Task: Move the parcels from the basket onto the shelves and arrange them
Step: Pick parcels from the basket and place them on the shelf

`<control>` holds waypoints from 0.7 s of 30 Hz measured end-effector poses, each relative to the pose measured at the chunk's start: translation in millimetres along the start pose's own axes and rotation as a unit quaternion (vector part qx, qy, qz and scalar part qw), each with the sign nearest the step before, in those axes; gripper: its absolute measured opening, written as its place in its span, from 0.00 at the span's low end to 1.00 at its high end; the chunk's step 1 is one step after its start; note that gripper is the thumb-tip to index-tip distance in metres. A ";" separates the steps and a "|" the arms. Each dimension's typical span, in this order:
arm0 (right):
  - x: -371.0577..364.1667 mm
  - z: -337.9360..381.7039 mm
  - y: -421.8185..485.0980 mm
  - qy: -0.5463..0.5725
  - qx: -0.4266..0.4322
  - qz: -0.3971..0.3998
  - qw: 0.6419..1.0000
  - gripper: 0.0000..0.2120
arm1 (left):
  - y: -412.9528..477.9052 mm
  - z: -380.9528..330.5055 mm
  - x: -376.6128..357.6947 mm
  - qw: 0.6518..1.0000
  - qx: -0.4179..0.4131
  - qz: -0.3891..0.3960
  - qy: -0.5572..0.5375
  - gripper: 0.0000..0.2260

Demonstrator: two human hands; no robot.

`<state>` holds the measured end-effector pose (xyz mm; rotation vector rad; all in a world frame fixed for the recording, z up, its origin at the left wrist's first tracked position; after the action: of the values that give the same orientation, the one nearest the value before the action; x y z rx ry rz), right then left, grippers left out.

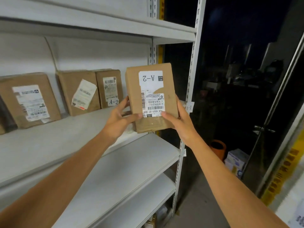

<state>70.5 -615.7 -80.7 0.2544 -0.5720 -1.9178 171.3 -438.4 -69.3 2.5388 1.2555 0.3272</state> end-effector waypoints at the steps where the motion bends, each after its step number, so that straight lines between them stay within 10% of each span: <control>1: -0.8 -5.4 8.4 0.005 0.006 -0.004 1.000 0.34 | 8.7 1.8 3.9 1.000 -0.002 -0.010 0.001 0.35; 11: 7.3 -66.8 105.0 0.075 -0.007 -0.010 0.997 0.27 | 94.3 15.6 4.7 0.999 0.024 -0.003 0.023 0.36; 21: 21.5 -102.8 171.4 -0.052 0.029 0.006 0.998 0.48 | 164.7 21.8 29.1 0.988 -0.042 -0.078 0.129 0.40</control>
<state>243.8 -717.5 -81.9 0.1888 -0.6982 -1.9119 316.8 -513.8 -29.2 2.3652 1.4889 0.6762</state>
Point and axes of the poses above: each hand's wrist, its own y-axis towards the middle knuckle, its own x-axis out of the back of the hand, z = x × y, the point moved 7 cm from there along y, towards the middle knuckle, and after that the axes turned 4 degrees about x, right-handed, at the moved point
